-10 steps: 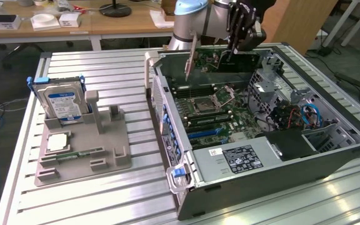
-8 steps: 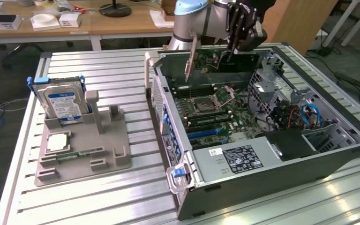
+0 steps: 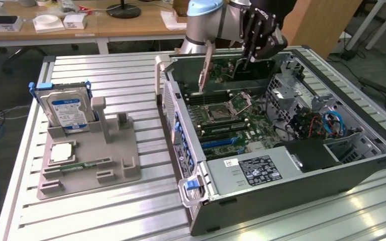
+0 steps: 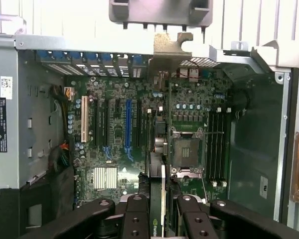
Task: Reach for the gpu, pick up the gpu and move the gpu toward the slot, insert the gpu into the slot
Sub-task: 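Insert the gpu into the slot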
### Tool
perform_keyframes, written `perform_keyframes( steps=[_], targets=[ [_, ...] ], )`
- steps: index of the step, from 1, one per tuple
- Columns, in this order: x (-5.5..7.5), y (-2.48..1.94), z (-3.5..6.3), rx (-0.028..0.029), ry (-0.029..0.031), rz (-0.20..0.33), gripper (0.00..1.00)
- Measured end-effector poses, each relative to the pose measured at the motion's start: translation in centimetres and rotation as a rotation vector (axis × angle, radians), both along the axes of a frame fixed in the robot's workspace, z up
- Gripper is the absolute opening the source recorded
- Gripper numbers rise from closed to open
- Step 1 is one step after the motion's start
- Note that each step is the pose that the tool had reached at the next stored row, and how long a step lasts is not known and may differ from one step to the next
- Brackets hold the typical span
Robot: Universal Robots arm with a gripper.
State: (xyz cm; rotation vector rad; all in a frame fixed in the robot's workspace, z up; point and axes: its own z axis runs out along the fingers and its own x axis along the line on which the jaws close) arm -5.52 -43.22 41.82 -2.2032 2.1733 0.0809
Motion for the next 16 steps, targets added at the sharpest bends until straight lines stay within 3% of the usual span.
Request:
perform_keyframes(
  steps=[9, 16],
  targets=[
    [0.1, -0.11, -1.03, 0.0000, -0.0006, 0.090, 0.26],
    [0.1, -0.27, -2.01, -0.0008, -0.0089, 0.092, 0.26]
  ],
)
